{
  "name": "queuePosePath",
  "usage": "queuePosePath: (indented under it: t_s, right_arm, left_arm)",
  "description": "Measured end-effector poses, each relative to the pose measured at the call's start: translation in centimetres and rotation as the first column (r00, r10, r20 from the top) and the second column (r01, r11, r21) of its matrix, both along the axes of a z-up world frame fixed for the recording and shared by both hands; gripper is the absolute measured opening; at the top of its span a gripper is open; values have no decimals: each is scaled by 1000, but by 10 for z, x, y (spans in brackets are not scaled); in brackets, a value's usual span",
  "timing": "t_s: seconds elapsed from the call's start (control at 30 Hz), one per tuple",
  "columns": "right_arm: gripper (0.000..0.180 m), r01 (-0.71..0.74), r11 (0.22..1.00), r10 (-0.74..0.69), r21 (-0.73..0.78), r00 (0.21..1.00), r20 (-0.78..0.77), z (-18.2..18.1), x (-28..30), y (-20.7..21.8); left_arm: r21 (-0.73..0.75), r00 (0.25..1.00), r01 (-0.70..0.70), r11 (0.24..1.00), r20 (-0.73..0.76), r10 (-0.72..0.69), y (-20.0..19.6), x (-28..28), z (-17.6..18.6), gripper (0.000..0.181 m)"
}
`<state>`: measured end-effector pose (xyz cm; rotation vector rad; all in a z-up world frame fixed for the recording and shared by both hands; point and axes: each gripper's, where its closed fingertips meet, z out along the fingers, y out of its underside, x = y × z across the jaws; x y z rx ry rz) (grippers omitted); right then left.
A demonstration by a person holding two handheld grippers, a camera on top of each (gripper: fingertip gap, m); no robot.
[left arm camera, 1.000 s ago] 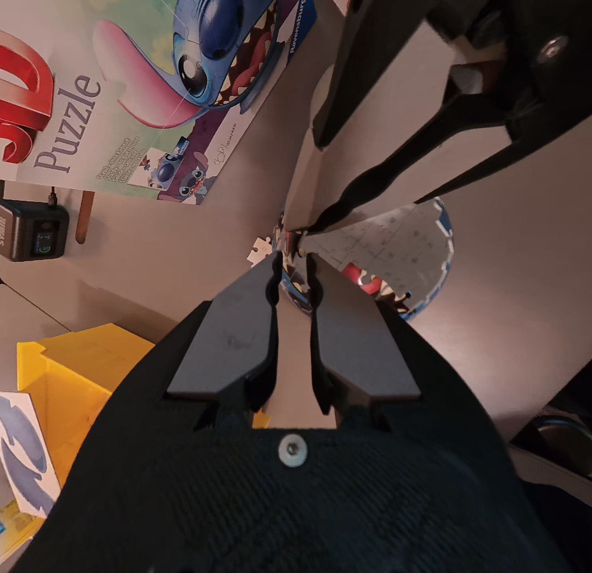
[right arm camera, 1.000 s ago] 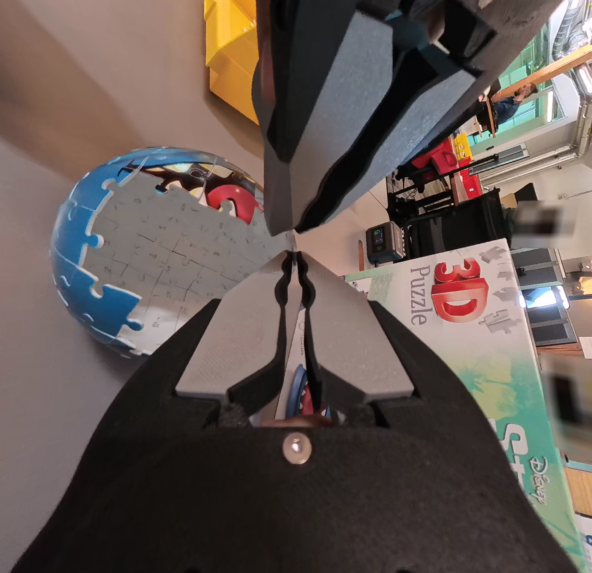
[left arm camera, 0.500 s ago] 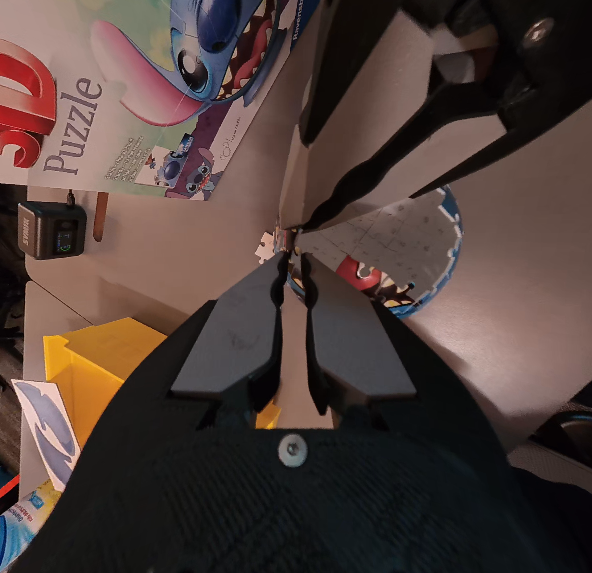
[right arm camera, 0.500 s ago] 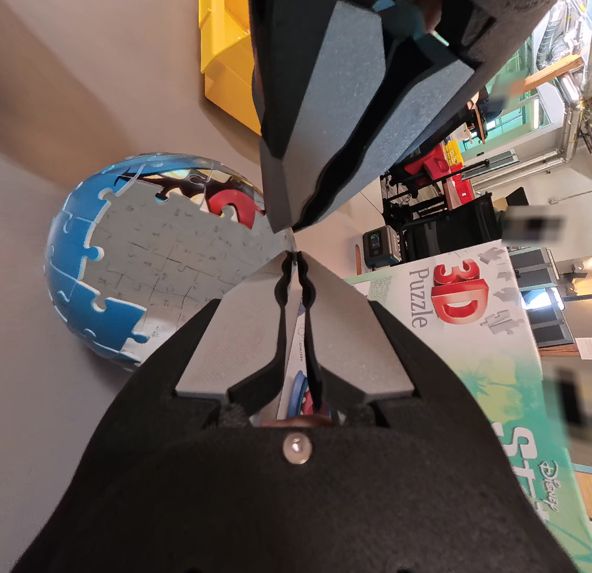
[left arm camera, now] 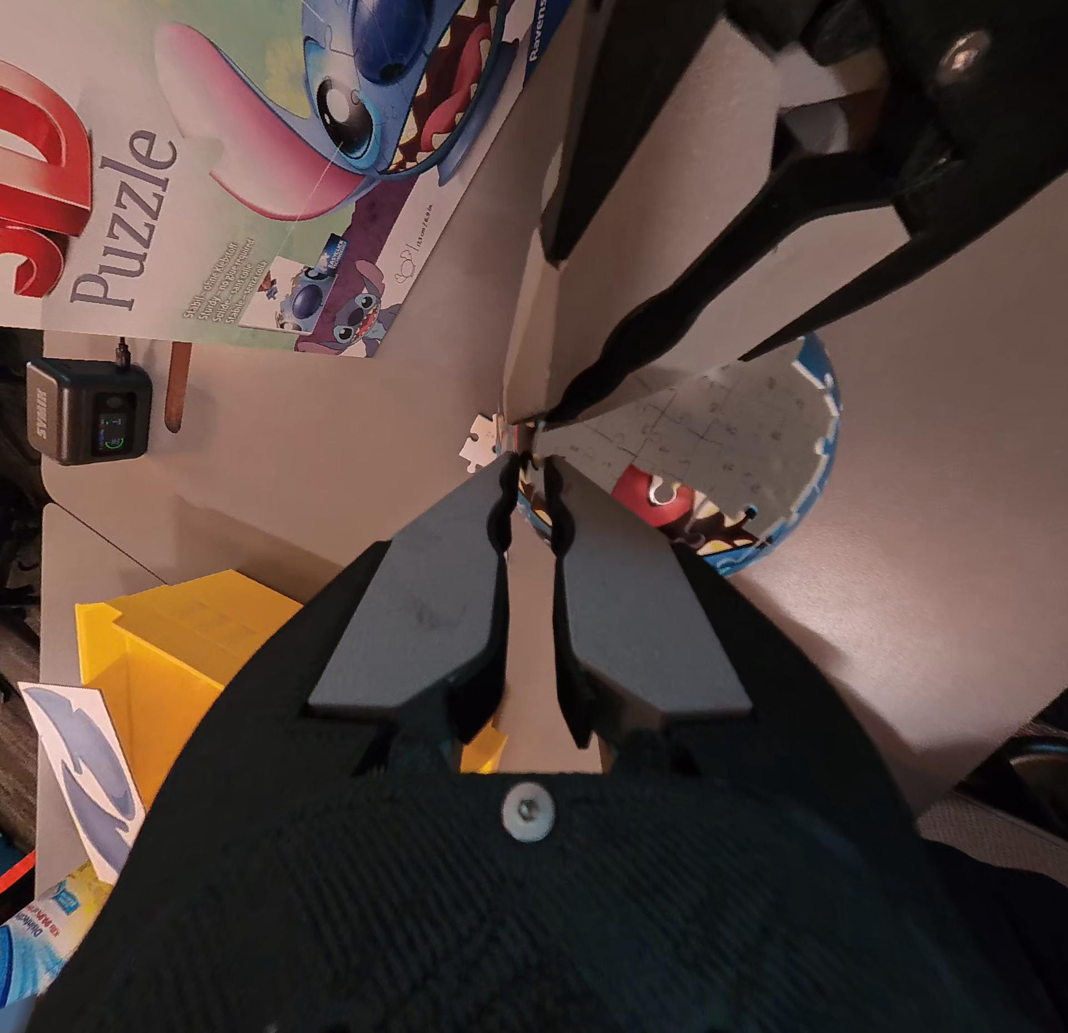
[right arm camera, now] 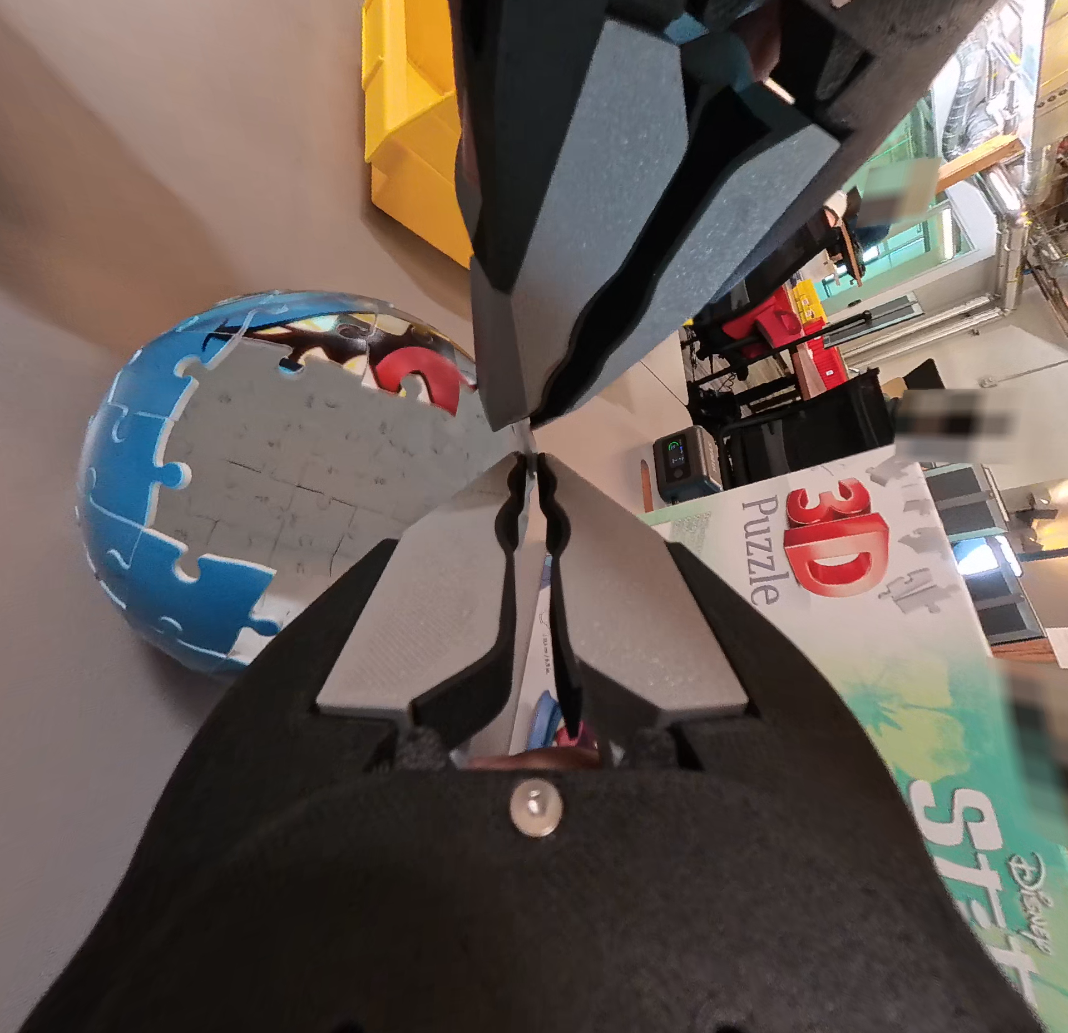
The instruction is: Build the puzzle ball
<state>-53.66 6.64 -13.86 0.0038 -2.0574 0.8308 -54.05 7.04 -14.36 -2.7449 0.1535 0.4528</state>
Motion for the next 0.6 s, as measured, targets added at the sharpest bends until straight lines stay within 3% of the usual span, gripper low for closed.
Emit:
queuePosePath:
  t_s: [0.33,0.6]
  right_arm:
    - [3,-17,999,18,-49,999,40,1,-3,0]
    - [4,-16,1000,16,2,999,-42,1,-3,-1]
  left_arm:
    - [-7,999,-3,1000,-50,3,0,-5,2,0]
    - [-44,994,6,999,-107,-11,-2,-5,2,0]
